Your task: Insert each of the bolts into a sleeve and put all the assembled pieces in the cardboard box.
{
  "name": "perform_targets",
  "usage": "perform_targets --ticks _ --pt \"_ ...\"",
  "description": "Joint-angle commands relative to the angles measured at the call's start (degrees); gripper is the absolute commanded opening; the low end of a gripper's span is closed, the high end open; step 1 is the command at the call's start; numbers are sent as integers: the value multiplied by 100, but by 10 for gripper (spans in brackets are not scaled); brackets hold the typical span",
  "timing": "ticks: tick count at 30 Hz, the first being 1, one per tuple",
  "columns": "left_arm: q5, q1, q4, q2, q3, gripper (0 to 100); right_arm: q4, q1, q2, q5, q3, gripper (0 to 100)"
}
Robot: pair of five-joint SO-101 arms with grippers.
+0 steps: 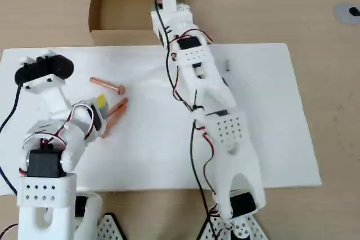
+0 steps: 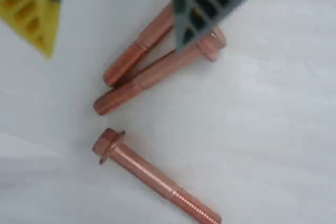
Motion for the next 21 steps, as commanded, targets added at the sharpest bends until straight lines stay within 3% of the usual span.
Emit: perform_targets --ticks 1,15,21 --pt "-88 -70 -105 -31 -26 163 255 101 171 53 -963 9" --pt "-97 -44 -79 13 237 168 1793 101 1024 466 -2325 19" --pt "-97 -70 -62 13 343 168 2857 101 1015 466 -3029 193"
